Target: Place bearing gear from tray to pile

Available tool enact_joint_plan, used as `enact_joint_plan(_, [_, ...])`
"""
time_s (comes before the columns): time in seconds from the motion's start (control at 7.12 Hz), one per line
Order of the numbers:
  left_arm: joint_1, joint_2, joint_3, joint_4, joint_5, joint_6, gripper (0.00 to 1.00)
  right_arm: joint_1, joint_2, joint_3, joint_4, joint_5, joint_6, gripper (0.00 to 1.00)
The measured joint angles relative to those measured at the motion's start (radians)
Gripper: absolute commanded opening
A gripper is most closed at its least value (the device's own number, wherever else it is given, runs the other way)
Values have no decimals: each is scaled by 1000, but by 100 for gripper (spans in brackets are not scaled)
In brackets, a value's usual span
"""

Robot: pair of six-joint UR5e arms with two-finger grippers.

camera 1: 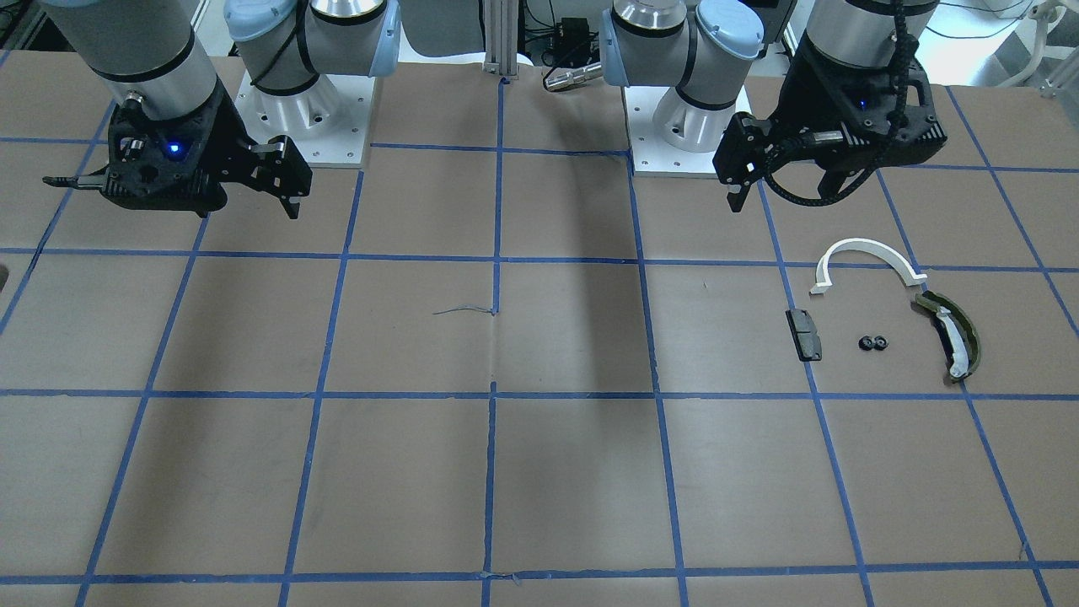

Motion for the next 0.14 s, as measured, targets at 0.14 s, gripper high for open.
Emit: enact_joint_plan(0.14, [0,0,0,0,0,0,100,0,0,0,0,-1,0,100])
